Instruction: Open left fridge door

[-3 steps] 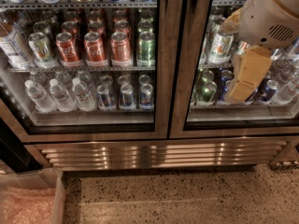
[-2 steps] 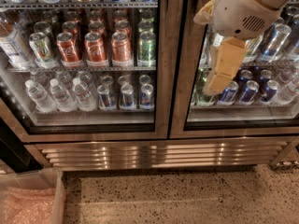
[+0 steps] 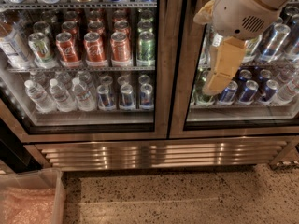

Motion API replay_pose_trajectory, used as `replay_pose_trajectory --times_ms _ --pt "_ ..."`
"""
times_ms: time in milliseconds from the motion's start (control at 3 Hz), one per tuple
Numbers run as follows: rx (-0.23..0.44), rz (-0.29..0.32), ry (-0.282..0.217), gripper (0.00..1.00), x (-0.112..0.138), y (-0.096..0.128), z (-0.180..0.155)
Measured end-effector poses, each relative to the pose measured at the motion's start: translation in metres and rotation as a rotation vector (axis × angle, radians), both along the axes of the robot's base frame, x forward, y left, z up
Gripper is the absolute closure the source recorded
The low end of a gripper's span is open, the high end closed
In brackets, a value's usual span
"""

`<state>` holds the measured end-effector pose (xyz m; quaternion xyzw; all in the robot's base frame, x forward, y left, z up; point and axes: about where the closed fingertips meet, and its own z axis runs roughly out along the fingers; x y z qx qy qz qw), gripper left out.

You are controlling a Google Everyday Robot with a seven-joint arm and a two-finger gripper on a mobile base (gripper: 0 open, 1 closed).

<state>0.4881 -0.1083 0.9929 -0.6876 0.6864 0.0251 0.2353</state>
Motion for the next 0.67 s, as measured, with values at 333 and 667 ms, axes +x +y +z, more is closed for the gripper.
replay_pose_trajectory --times_ms 333,667 --pt "0.004 -0.023 -0.046 0.00 0.016 -0.004 0.009" --pt "0.024 -0.047 -0.108 0.00 0.046 -0.013 0.027"
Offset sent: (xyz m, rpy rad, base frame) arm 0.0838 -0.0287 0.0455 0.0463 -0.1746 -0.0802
